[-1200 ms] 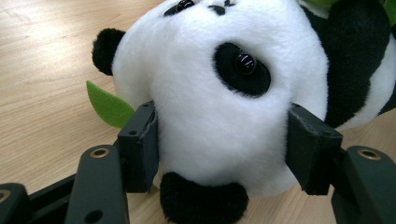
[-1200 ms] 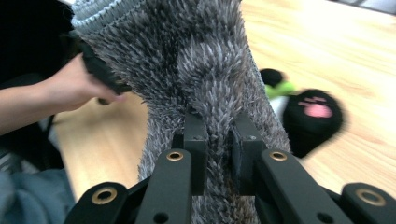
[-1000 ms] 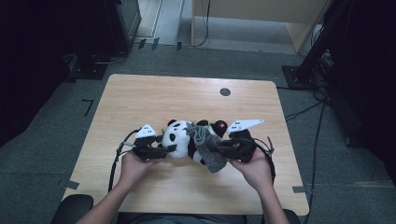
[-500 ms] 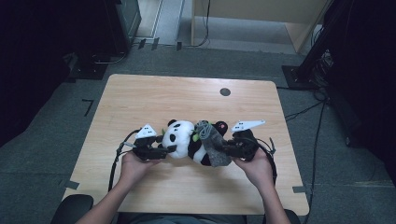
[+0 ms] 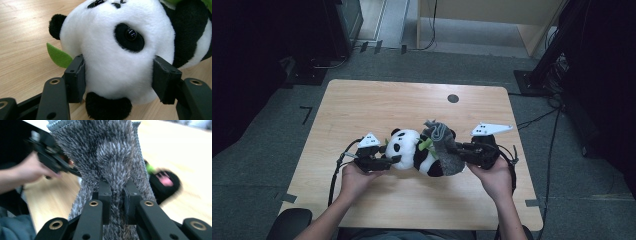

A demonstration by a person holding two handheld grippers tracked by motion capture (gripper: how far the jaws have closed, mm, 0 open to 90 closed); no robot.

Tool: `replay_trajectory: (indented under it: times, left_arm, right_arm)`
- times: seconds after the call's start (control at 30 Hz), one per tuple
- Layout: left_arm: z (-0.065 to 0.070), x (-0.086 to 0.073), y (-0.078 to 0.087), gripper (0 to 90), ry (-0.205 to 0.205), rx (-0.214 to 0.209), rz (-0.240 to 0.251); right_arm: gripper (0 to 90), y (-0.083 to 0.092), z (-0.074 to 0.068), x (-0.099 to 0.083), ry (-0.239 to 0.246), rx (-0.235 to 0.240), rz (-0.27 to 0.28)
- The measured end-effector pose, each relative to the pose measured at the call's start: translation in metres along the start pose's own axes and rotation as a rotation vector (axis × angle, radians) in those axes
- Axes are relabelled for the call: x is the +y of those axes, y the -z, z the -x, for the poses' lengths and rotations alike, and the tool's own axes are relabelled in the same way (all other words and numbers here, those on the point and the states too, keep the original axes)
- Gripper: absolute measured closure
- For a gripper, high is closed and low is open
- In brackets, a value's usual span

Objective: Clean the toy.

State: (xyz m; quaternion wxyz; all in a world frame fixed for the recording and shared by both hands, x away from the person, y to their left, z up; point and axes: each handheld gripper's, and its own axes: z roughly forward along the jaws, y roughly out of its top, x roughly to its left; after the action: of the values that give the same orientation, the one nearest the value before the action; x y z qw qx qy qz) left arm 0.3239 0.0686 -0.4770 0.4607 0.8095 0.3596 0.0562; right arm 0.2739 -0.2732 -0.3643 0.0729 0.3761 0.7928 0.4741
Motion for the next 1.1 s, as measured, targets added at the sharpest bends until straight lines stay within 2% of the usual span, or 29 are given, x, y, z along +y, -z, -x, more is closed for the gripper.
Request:
replay_trajectory:
  times: [0.13, 0.2, 0.23, 0.37, 0.47, 0.57, 0.63, 0.73, 0.8, 0.9, 1.1]
  left_arm:
    - [0.003, 0.001, 0.001, 38.8, 0.007, 0.009, -0.005]
    - [0.005, 0.0, 0.002, 39.0, 0.006, 0.014, -0.003]
    - [0.006, 0.0, 0.002, 39.0, 0.01, 0.014, 0.0]
    - [0.009, 0.0, 0.004, 39.3, 0.018, 0.015, -0.001]
    - [0.009, 0.0, 0.004, 39.4, 0.021, 0.011, -0.001]
    - [0.005, -0.003, 0.001, 38.2, 0.018, 0.008, 0.001]
    - [0.004, -0.004, 0.001, 36.3, 0.011, 0.007, 0.007]
    - [0.005, -0.003, -0.001, 36.1, -0.007, 0.02, 0.003]
    - [0.006, -0.001, -0.001, 38.1, -0.02, 0.033, -0.012]
    - [0.007, 0.0, -0.002, 42.6, -0.04, 0.04, -0.021]
    - [0.005, -0.001, -0.001, 47.6, -0.035, 0.023, -0.022]
  right_arm:
    - [80.6, -0.01, -0.027, 0.013, 0.058, 0.02, 0.003]
    - [80.6, -0.023, -0.038, 0.017, 0.09, 0.034, -0.011]
    - [80.6, -0.034, -0.044, 0.018, 0.114, 0.022, -0.033]
    - [80.9, -0.072, -0.049, 0.015, 0.153, -0.04, -0.124]
    - [81.0, -0.096, -0.047, 0.008, 0.168, -0.054, -0.175]
    - [81.5, -0.114, -0.047, -0.002, 0.225, -0.07, -0.198]
    - [81.9, -0.119, -0.049, -0.005, 0.258, -0.085, -0.204]
    - [81.9, -0.12, -0.052, -0.005, 0.267, -0.099, -0.219]
    - [82.1, -0.121, -0.053, -0.006, 0.253, -0.085, -0.232]
    - [82.3, -0.122, -0.055, -0.011, 0.262, -0.079, -0.25]
    - [82.3, -0.119, -0.055, -0.018, 0.281, -0.056, -0.299]
